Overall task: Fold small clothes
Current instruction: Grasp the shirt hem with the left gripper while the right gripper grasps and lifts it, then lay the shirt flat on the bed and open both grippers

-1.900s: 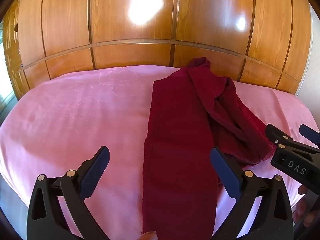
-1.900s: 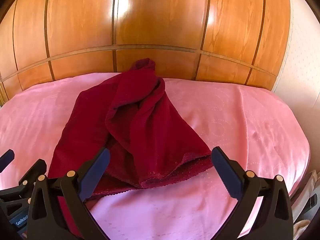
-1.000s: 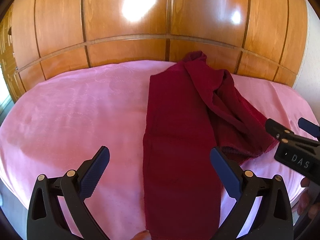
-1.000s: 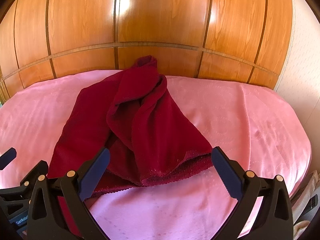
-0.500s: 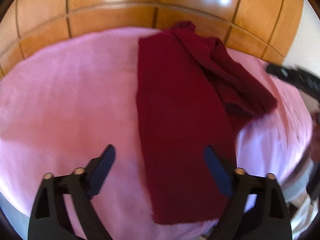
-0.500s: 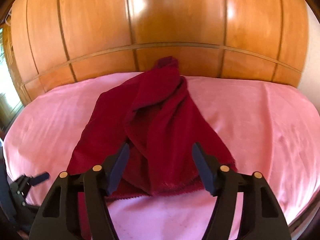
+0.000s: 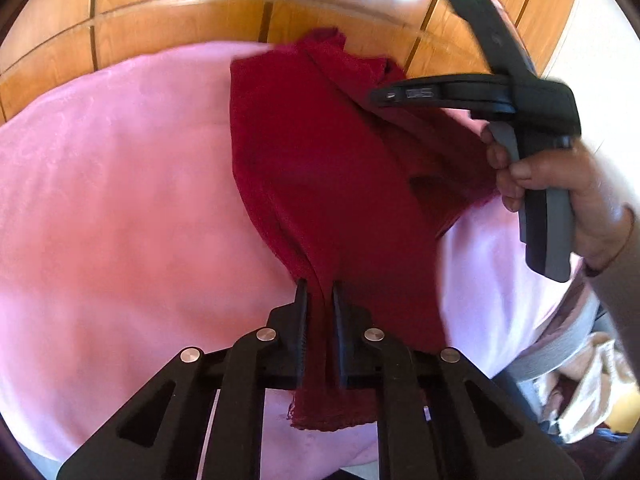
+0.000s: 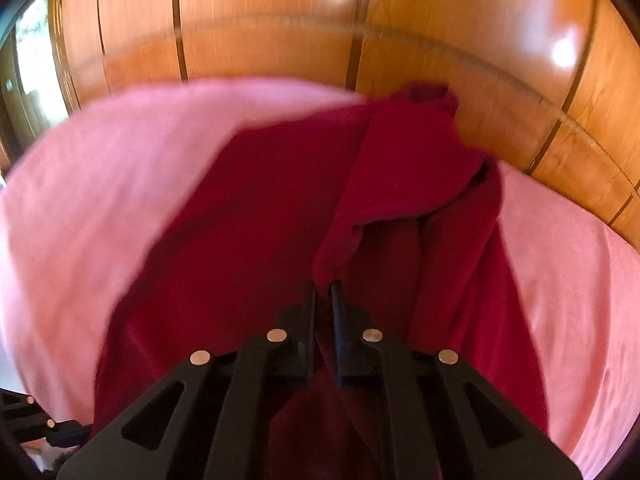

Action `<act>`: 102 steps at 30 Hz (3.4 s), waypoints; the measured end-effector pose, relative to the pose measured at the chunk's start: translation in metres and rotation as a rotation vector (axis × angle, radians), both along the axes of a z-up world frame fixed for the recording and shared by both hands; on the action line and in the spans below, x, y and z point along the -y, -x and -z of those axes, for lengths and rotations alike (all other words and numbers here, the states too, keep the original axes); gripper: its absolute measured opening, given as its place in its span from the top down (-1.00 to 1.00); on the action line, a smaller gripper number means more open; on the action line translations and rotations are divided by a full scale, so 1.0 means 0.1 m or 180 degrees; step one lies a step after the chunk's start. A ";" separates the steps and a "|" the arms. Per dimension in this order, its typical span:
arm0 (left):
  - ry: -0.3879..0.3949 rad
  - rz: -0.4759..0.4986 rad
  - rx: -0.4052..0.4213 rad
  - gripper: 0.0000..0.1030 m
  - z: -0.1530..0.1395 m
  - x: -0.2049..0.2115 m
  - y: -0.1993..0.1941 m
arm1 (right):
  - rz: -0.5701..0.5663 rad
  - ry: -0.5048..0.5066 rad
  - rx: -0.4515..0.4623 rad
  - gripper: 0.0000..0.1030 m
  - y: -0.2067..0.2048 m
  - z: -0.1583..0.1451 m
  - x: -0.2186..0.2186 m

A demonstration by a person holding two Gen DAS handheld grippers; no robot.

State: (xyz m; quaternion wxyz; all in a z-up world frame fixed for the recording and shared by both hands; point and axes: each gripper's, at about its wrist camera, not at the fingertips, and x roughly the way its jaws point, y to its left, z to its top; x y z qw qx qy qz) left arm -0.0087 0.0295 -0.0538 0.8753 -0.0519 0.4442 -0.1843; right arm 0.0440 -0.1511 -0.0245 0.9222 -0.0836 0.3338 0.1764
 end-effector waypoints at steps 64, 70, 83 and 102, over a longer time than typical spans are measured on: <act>0.0929 -0.0424 0.0097 0.85 -0.95 -0.81 -0.30 | 0.0572 -0.1313 -0.0462 0.88 1.07 -0.35 2.25; 0.0764 -0.0654 -0.0547 0.85 -0.21 -0.86 0.06 | 0.0801 -0.1078 -0.1205 0.88 1.16 0.60 2.26; 0.0662 -0.1803 -0.0268 0.03 -0.14 -1.66 -0.32 | 0.0712 -0.0862 -0.0611 -0.30 0.86 0.22 1.86; 0.0277 -0.2381 -0.0182 0.03 -0.06 -2.79 -2.48 | 0.0232 -0.0429 -0.0266 -0.66 0.10 0.93 0.46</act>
